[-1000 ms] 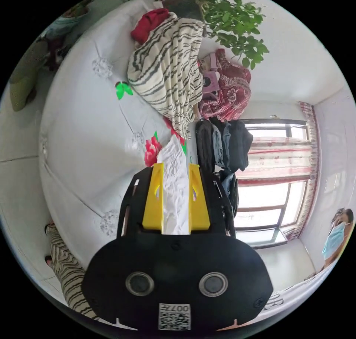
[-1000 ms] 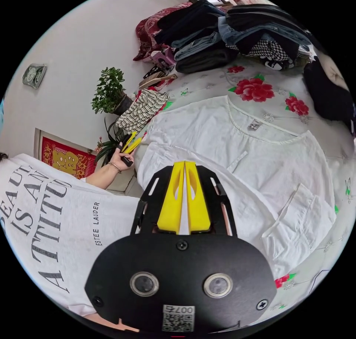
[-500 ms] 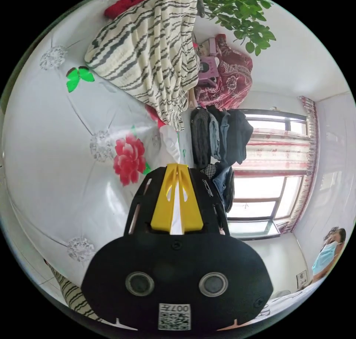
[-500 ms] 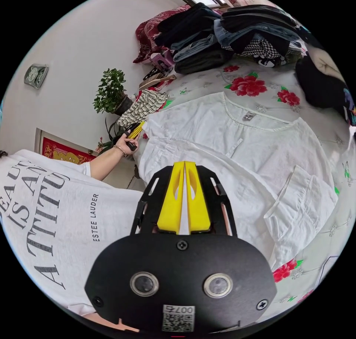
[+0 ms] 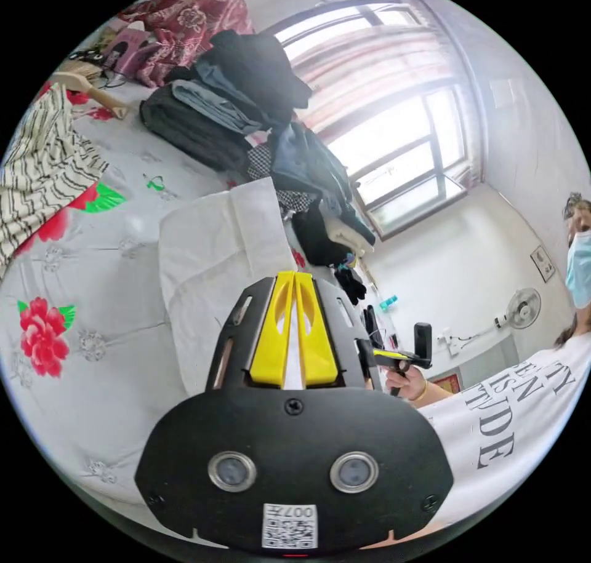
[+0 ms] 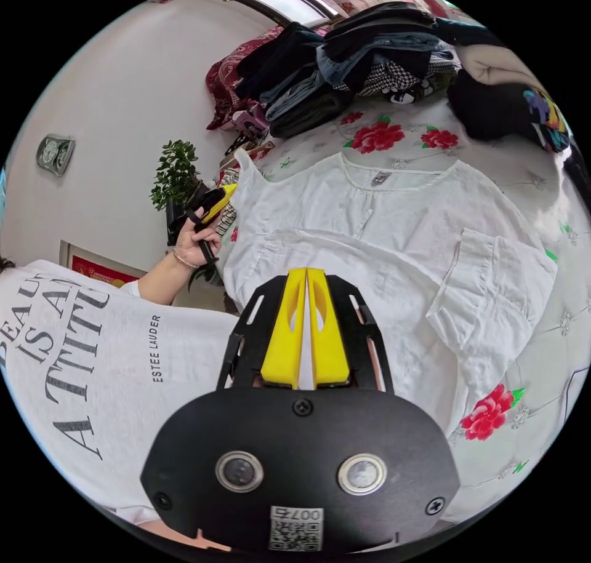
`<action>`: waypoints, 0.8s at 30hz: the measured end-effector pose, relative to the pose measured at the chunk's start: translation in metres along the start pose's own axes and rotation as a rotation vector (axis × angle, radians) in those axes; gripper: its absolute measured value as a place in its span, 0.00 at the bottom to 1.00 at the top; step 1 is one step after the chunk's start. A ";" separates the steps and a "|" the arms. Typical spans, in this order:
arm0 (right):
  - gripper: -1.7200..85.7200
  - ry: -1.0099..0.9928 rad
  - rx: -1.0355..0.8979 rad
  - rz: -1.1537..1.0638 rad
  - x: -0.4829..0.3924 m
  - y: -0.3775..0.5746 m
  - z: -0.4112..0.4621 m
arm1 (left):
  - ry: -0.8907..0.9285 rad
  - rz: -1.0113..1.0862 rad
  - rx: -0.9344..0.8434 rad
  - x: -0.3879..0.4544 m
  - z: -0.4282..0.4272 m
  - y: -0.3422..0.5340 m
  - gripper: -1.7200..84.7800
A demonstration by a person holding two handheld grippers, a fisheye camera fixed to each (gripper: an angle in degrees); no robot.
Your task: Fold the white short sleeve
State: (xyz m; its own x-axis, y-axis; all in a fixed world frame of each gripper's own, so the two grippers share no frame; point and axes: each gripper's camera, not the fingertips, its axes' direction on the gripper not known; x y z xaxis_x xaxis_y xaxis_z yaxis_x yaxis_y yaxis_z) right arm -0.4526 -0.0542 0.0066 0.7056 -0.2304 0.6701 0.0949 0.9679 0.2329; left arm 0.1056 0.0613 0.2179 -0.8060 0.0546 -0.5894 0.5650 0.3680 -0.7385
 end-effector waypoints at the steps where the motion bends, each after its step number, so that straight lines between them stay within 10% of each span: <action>1: 0.02 0.006 0.000 0.014 0.003 0.003 0.001 | 0.014 0.036 -0.087 0.010 0.026 0.004 0.01; 6: 0.02 0.029 -0.018 0.061 0.009 0.016 0.007 | -0.137 -0.085 -0.524 -0.027 0.125 0.051 0.02; 15: 0.08 0.232 0.097 0.189 0.022 0.085 -0.058 | -0.121 0.132 -0.325 0.050 0.040 0.041 0.09; 24: 0.12 0.245 0.024 0.381 0.056 0.172 -0.053 | -0.386 -0.113 -0.340 0.027 -0.042 0.134 0.17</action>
State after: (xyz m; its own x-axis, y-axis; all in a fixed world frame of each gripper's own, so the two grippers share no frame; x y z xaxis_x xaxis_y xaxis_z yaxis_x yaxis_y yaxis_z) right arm -0.3592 0.1047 0.0466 0.8328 0.1753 0.5251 -0.2181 0.9757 0.0201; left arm 0.1525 0.1511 0.1164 -0.6984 -0.3250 -0.6376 0.3377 0.6359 -0.6940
